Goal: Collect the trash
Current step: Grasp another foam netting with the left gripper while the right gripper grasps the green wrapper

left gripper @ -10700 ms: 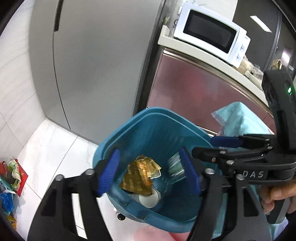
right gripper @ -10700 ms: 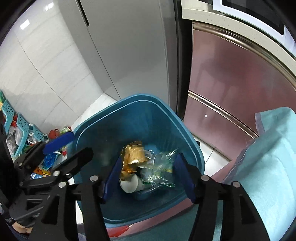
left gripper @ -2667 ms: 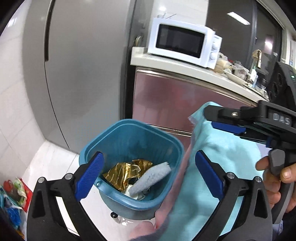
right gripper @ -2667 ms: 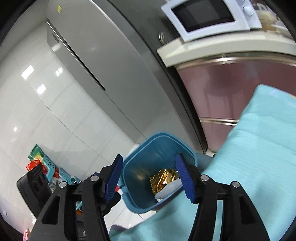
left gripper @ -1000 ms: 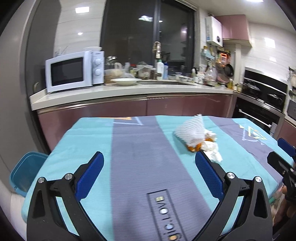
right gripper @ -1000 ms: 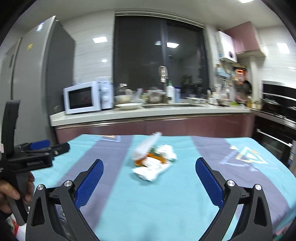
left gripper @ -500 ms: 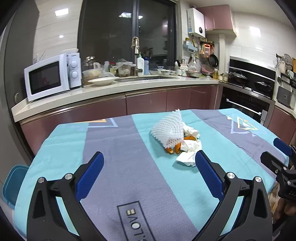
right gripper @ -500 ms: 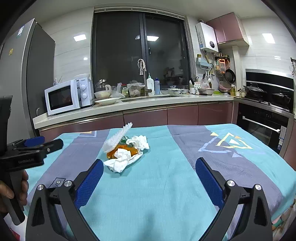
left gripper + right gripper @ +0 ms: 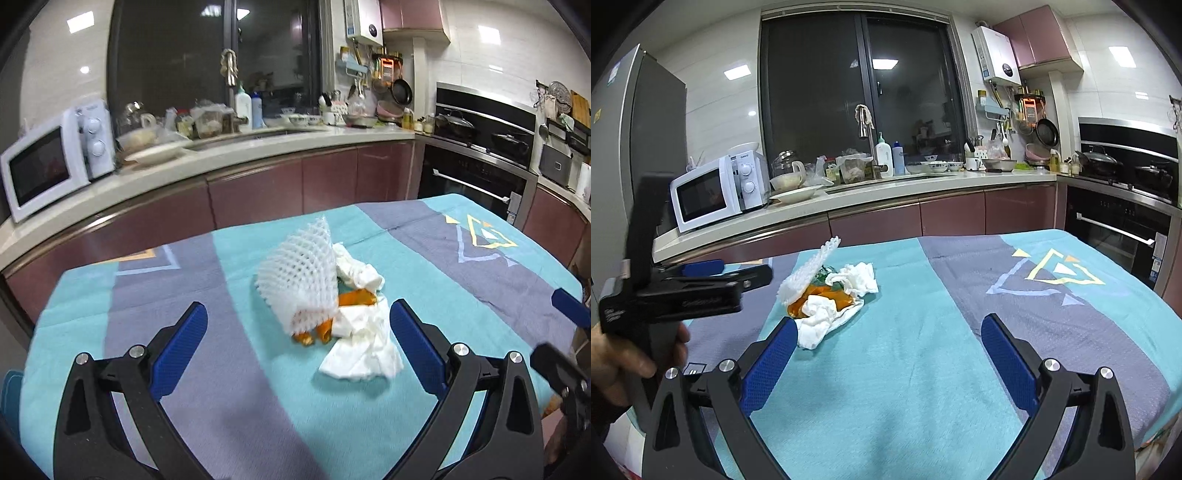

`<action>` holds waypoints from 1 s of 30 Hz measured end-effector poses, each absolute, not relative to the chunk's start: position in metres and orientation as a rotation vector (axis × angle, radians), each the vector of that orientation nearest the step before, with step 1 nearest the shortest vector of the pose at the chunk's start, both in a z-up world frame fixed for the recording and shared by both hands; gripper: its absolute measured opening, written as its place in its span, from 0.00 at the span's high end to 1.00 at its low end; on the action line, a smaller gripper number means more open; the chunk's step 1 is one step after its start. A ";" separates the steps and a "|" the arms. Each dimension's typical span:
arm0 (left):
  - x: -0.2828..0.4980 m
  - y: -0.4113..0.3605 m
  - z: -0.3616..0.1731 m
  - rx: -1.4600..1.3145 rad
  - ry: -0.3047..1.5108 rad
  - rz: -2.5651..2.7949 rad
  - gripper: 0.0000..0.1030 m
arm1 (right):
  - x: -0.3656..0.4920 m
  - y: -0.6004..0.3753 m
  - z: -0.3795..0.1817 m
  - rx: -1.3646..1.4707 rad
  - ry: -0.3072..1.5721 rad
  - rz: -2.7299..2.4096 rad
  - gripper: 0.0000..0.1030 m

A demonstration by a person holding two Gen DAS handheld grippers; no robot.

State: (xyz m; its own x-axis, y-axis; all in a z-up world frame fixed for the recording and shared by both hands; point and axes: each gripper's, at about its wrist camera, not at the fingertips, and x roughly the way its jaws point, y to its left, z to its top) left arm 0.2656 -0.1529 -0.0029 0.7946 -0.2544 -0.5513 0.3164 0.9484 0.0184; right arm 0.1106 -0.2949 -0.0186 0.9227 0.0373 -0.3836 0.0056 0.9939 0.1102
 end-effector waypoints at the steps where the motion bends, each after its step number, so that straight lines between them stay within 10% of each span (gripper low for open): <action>1: 0.277 -0.157 -0.007 0.120 0.597 -0.305 0.05 | 0.114 -0.296 -0.019 0.113 0.399 0.018 0.07; 14: 0.366 -0.181 -0.042 0.189 0.721 -0.271 0.08 | 0.145 -0.297 -0.015 0.114 0.399 0.051 0.07; 17: 0.376 -0.169 -0.049 0.138 0.760 -0.276 0.32 | 0.150 -0.297 -0.016 0.115 0.401 0.056 0.07; 30: 0.381 -0.134 -0.053 0.009 0.750 -0.306 0.79 | 0.188 -0.284 -0.017 0.122 0.501 0.176 0.07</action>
State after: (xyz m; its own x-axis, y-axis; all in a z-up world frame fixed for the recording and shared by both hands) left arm 0.3808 -0.1342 -0.0532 0.6896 -0.2705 -0.6718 0.2770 0.9556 -0.1005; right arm 0.1878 -0.2845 -0.0165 0.8626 0.1976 -0.4657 -0.1381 0.9776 0.1590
